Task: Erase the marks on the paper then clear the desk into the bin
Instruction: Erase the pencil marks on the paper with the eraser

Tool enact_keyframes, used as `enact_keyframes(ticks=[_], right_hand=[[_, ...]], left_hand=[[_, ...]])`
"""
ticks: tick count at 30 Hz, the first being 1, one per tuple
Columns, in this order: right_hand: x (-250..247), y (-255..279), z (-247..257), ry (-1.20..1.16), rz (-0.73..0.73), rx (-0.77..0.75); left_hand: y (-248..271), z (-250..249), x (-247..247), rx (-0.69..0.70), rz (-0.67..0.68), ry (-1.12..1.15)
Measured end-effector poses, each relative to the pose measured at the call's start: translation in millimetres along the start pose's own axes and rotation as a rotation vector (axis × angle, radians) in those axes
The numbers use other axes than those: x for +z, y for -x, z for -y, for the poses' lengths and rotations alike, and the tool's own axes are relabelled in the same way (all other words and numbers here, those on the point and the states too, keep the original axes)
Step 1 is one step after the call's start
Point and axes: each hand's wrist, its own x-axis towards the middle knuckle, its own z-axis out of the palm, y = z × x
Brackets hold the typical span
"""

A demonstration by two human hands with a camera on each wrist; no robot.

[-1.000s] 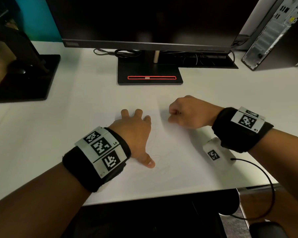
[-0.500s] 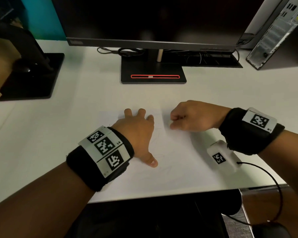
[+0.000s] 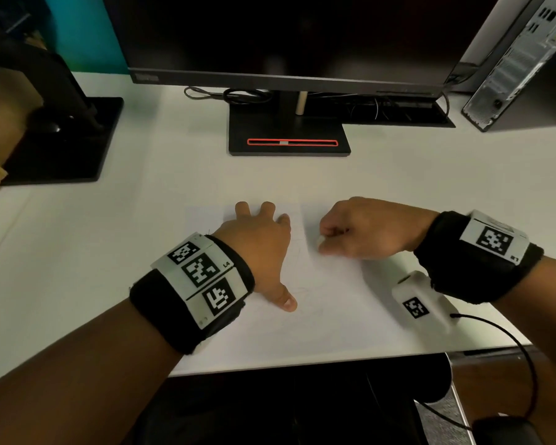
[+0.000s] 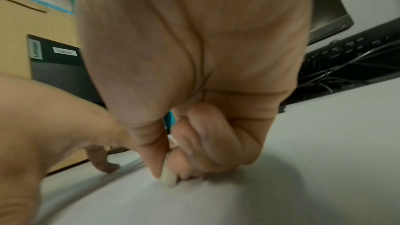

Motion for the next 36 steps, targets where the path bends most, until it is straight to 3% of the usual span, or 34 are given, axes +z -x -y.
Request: enact_keyframes(ticks=[5,10,14,19,23,28,32,36], right_hand=[[-15,-6,-14,-0.070,-0.066,0.144],[-4,-2,1,-0.106,0.051,0.077],[-15,-8,-11,-0.138,-0.023,0.178],[-7,-1,1,-0.159,0.139,0.134],[-16,-3,-11,-0.137,0.020,0.217],[-7,1,6,-0.197,0.166,0.153],[-17,-8,-4,-0.124,-0.007,0.205],[-8,-11,12,-0.120,0.115,0.115]], left_hand=[[0,0,1,0.005,-0.011,0.009],[-1,0,0,0.000,-0.008,0.014],[0,0,1,0.004,-0.016,0.004],[-1,0,2,0.000,-0.009,0.007],[0,1,2,0.006,-0.017,-0.004],[0,0,1,0.005,-0.006,-0.001],[0,0,1,0.009,-0.008,-0.009],[0,0,1,0.003,-0.009,-0.007]])
